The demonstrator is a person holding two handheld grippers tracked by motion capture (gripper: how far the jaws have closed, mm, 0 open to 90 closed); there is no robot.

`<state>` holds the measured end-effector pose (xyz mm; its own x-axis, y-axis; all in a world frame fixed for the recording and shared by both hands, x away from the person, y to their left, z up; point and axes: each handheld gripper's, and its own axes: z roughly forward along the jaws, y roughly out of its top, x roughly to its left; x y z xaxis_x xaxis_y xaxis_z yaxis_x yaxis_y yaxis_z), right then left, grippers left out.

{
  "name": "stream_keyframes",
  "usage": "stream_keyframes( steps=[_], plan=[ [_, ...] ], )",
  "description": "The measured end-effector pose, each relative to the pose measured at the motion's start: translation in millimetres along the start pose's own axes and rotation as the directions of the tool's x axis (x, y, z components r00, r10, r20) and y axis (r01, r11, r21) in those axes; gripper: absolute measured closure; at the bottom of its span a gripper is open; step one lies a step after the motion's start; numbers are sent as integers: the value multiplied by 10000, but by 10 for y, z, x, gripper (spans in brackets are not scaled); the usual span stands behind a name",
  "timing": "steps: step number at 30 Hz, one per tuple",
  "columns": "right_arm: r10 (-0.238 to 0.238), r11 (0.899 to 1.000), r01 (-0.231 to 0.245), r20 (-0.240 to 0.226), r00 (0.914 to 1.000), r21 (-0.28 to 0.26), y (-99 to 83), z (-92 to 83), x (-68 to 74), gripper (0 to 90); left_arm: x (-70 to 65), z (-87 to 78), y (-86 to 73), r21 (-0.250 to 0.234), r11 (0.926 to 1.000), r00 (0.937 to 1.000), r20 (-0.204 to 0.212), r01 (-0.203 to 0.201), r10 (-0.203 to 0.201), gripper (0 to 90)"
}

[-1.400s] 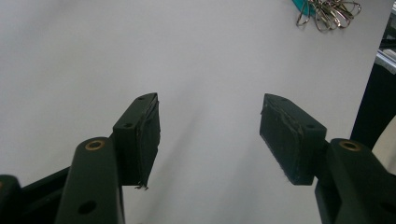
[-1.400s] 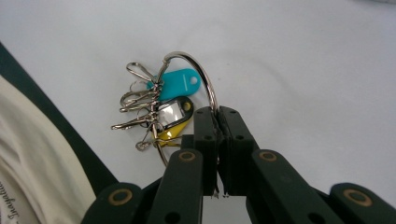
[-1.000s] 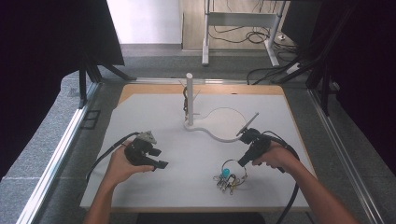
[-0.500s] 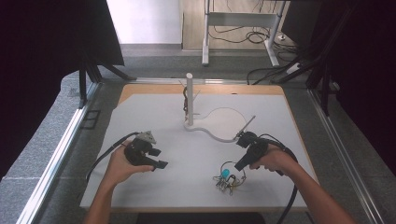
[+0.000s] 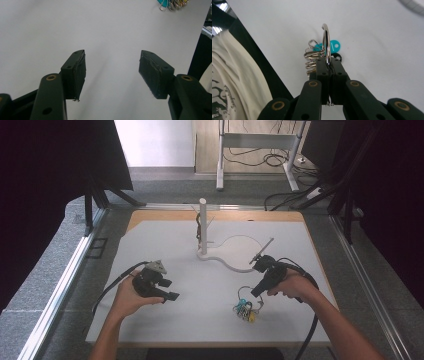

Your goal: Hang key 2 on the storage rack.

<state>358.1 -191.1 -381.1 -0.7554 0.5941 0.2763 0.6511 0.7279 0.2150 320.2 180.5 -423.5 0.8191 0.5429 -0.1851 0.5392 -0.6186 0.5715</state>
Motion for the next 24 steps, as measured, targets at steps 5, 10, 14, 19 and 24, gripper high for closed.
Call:
stream_keyframes(
  steps=[5,10,14,19,24],
  plan=[
    [256,9991,-256,-8,9997,-341,76,-146,-68,873,2,3,2,27,10000,10000,-16,-6,6,390],
    [276,9980,-270,105,9996,-569,170,-299,-92,874,3,-6,-1,-10,10000,10000,-21,31,-31,390],
    [374,9976,-360,221,9991,-596,246,-389,-111,874,3,0,0,-9,10000,10000,-5,15,-15,391],
    [436,9974,-417,319,9985,-581,322,-452,-116,874,4,-7,-1,-19,10000,10000,-4,23,-23,392],
    [335,9967,-307,363,9988,-754,385,-521,-121,874,5,-18,-5,-67,10000,10000,-6,45,-45,392]
  ],
)
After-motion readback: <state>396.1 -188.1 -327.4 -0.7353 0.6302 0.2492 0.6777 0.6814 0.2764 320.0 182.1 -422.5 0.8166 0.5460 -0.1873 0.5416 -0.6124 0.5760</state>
